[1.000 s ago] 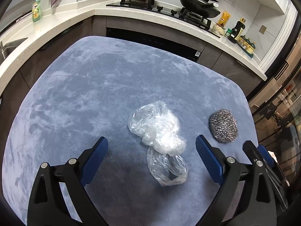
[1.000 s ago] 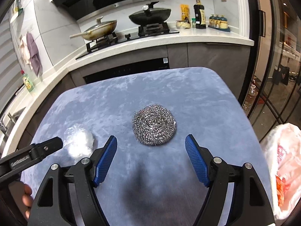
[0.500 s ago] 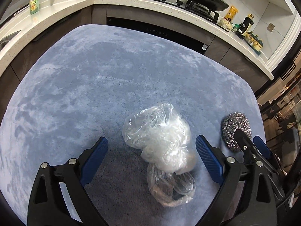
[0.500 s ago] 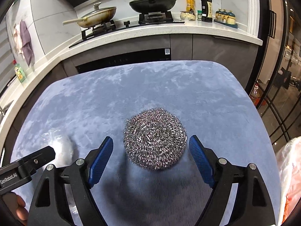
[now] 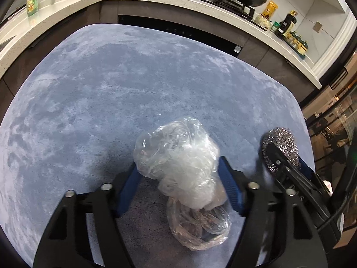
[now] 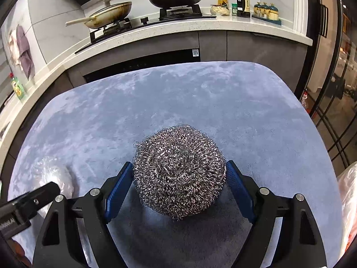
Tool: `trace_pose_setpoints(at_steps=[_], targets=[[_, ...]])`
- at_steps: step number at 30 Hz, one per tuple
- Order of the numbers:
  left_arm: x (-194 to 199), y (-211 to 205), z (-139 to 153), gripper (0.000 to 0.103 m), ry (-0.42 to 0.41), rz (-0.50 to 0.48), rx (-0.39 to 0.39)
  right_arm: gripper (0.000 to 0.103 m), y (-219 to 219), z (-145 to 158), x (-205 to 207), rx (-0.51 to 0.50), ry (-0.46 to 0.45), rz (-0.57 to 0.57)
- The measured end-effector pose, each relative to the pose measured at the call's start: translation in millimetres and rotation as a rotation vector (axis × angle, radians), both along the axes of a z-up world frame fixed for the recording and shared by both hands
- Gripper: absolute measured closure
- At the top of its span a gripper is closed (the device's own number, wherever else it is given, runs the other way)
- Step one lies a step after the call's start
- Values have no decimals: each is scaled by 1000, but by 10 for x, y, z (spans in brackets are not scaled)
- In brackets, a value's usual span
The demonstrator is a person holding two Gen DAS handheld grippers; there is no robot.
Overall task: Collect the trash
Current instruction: 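Grasp the steel wool scrubber with the right gripper while the left grasps the clear bag, then carry the scrubber and clear plastic bag over the bin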
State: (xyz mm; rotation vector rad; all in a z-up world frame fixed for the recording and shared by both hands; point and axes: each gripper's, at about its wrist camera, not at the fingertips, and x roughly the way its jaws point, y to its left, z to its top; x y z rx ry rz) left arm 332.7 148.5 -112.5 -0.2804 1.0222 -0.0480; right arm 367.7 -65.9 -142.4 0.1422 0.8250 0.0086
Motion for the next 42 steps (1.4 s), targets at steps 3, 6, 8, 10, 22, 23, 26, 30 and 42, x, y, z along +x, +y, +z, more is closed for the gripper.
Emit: trace_pose_setpoints(at_steps=[3, 6, 8, 10, 22, 23, 26, 30, 42], targets=[[-34, -63, 45, 61, -13, -26, 6, 28, 21, 29, -20, -19, -9, 1], [-95, -130, 111, 70, -33, -40, 27, 30, 25, 66, -72, -23, -21, -2], [-147, -176, 167, 72, -48, -47, 37, 31, 5, 117, -134, -10, -33, -4], [-189, -213, 218, 74, -61, -59, 35, 31, -22, 194, -222, 3, -50, -7], [-668, -659, 785, 75, -183, -184, 57, 31, -308, 819, -914, 18, -187, -46], [-728, -726, 854, 75, -196, -202, 59, 31, -359, 896, -1005, 11, -205, -55], [-864, -882, 991, 75, -229, -239, 69, 30, -529, 1079, -1228, 18, -243, -82], [-1094, -1174, 1214, 75, -284, -301, 85, 30, -792, 1285, -1546, 13, -284, -127], [-1603, -2023, 1573, 75, -382, -461, 102, 30, -1512, 1645, -2371, -16, -372, -257]])
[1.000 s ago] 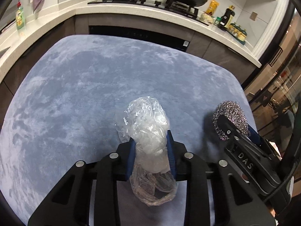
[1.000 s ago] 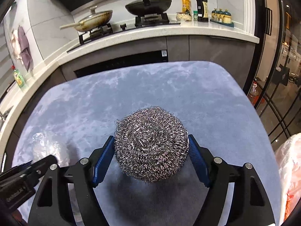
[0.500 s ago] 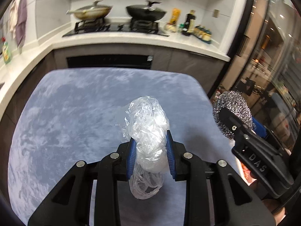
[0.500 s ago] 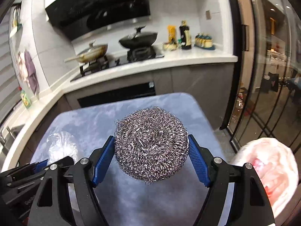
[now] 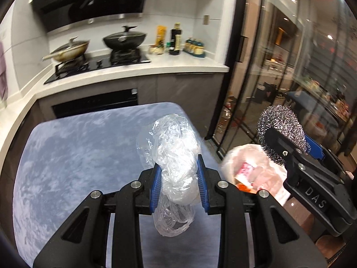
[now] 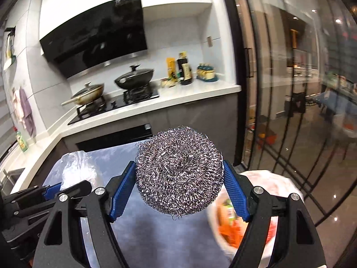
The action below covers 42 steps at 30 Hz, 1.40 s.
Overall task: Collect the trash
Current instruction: 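Carry the scrubber and clear plastic bag over the bin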
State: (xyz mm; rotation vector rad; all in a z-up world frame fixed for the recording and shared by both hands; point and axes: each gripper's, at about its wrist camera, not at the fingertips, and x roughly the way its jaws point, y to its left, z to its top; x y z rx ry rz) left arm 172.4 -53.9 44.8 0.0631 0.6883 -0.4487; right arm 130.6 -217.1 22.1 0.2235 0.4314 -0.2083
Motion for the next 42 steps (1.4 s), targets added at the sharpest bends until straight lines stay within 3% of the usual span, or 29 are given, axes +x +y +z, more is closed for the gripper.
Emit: trace_pose_setpoints(at_steps=[9, 20, 42], targets=[[-272, -626, 100, 75, -34, -108, 25, 30, -512, 10, -422, 4, -17, -101], [-385, -1217, -24, 75, -32, -199, 69, 30, -1036, -199, -655, 45, 6, -196], [-177, -1850, -340, 73, 33, -314, 51, 30, -1557, -670, -573, 115, 109, -262]])
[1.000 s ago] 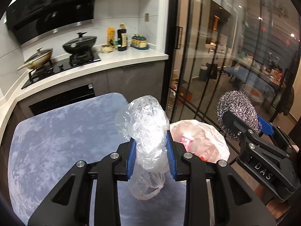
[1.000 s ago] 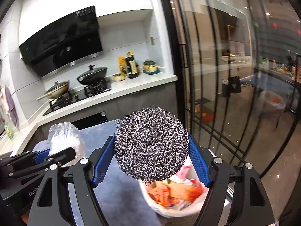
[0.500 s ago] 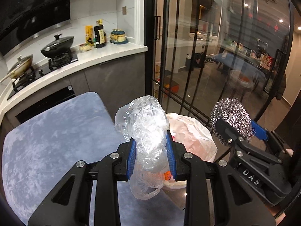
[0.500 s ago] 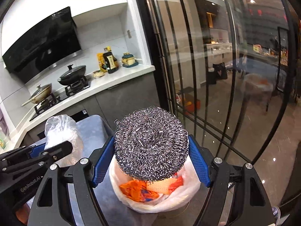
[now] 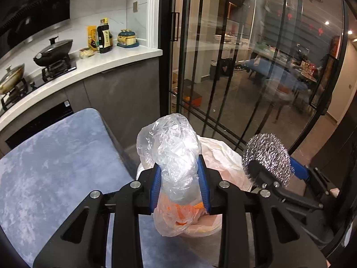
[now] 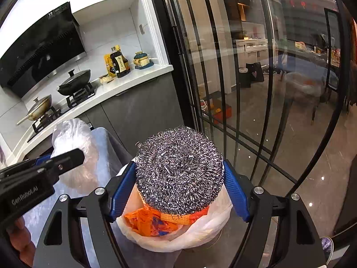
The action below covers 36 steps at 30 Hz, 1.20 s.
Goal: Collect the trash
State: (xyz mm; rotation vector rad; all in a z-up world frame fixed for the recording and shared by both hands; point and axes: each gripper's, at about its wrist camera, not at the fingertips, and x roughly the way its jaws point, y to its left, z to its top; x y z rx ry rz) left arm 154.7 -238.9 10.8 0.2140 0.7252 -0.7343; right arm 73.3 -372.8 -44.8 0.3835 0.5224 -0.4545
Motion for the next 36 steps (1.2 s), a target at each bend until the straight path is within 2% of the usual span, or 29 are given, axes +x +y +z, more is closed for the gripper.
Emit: trace_pose_setpoints(at_steps=[8, 11, 13, 16, 19, 27, 36], targets=[[155, -120, -66, 73, 37, -20, -28, 30, -57, -100, 71, 15, 30, -12], [201, -150, -109, 69, 59, -21, -34, 30, -61, -130, 142, 17, 43, -10], [248, -155, -147, 62, 82, -23, -40, 30, -67, -157, 178, 20, 50, -7], [301, -127, -160, 40, 82, 3, -55, 28, -63, -205, 269, 28, 64, 2], [346, -63, -146, 27, 72, 40, -69, 27, -60, -247, 353, 37, 72, 13], [418, 143, -91, 25, 58, 108, -78, 26, -5, -242, 410, 44, 63, 33], [388, 331, -35, 24, 36, 141, -76, 24, 87, -163, 395, 22, 34, 45]])
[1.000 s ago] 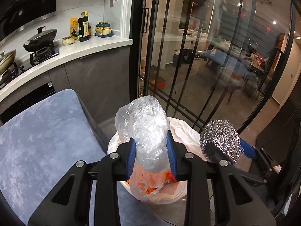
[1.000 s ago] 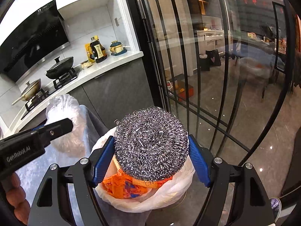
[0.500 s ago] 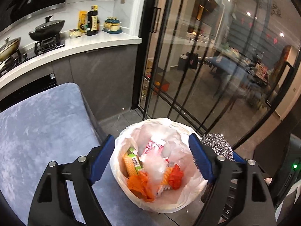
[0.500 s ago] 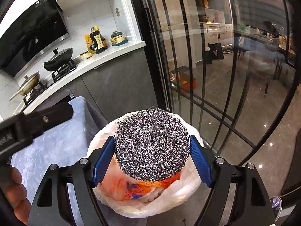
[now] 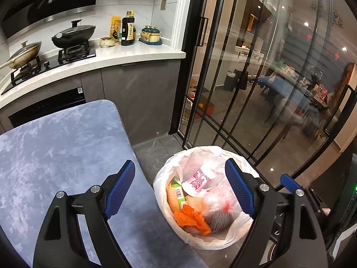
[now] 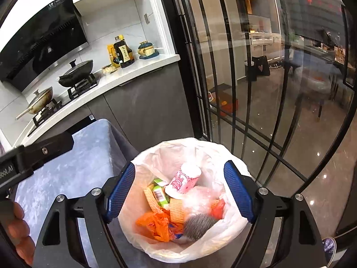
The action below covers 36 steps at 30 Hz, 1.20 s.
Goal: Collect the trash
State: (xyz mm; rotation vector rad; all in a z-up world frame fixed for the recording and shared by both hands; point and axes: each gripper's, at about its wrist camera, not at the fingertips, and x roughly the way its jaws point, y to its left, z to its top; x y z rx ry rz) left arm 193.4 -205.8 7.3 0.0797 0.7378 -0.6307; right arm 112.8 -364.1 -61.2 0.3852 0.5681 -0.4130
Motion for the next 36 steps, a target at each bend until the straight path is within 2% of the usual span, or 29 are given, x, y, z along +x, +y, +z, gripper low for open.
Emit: trace_pose_setpoints(at_steps=[10, 14, 20, 27, 36], targets=[[-87, 191, 55, 22, -50, 40, 41, 24, 192, 150, -100, -44, -24, 17], [-135, 302, 82, 18, -64, 65, 56, 19, 269, 203, -165, -57, -23, 25], [-200, 438, 109, 18, -62, 93, 82, 19, 416, 285, -291, -101, -14, 44], [-311, 625, 133, 9, -70, 126, 114, 19, 546, 333, -403, -90, 2, 75], [-474, 842, 81, 8, -49, 151, 151, 15, 775, 362, -554, -147, 46, 98]])
